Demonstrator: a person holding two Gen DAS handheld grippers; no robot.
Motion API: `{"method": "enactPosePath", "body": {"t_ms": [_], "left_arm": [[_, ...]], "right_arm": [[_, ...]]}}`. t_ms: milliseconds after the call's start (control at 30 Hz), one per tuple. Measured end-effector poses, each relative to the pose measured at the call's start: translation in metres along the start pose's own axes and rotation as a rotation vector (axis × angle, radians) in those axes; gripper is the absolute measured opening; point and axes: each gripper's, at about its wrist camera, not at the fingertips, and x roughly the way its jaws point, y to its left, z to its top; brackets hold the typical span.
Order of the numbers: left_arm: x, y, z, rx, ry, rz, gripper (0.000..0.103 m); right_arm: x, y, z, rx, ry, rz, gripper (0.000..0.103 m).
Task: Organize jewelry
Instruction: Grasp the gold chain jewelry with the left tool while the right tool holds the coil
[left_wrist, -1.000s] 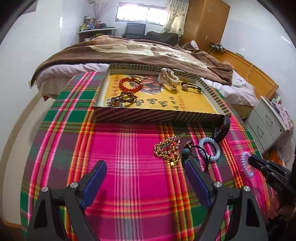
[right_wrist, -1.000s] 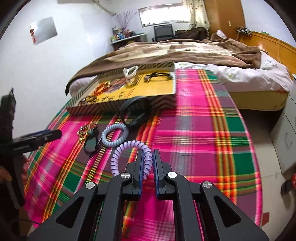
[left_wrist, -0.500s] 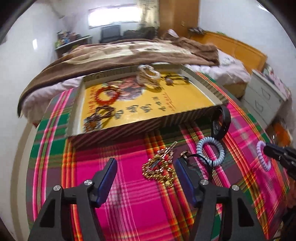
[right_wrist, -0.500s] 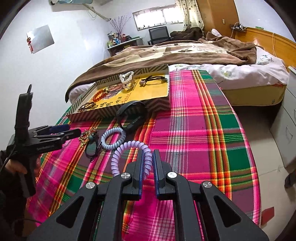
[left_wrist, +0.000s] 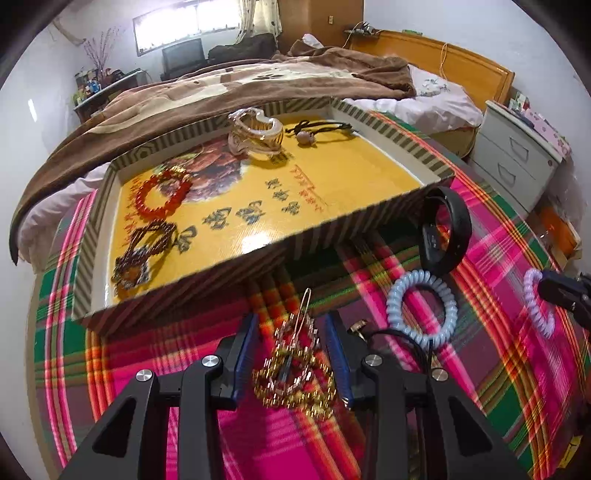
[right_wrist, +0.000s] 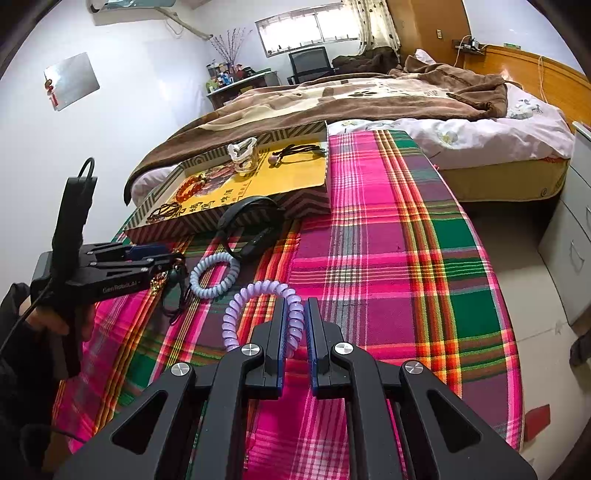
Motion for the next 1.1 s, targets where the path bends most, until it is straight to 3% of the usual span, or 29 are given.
{"method": "enactPosePath", "body": {"t_ms": [67,133,167,400,467,600,867,1100], "left_arm": [[0.002,-0.001,0.004,0.012,0.005,0.006,0.037],[0.003,-0.003,0.006,0.024,0.002,0.011,0.015],[0.001,-0.003,0.006,0.024,-0.008,0.015,0.014],[-0.040,0.022,-0.002,-0.138,-0.162,-0.047,0.014],[-0.057,0.036,-0.012,-0.223,-0.237,-0.103,0.014],[-0.075,0.056,-0.028,-0.354,-0.327,-0.128,0.014],[-0.086,0.058,-0.041,-0.392,-0.325,-0.174,0.014],[-0.105,0.051,-0.037,-0.348,-0.333,-0.140,0.014]], "right_arm": [[0.001,0.000,0.000,0.002,0.001,0.000,0.009],[0.002,0.000,0.000,0.004,0.002,0.001,0.009],[0.002,0.001,0.000,0.004,0.002,0.000,0.009],[0.001,0.002,-0.001,0.003,-0.002,0.009,0.009],[0.001,0.003,-0.002,0.003,-0.004,0.013,0.009],[0.000,0.009,-0.004,-0.008,-0.005,0.024,0.009],[-0.008,0.020,-0.005,-0.030,-0.020,0.032,0.009],[-0.021,0.027,0.005,-0.045,-0.054,0.034,0.009]]}}
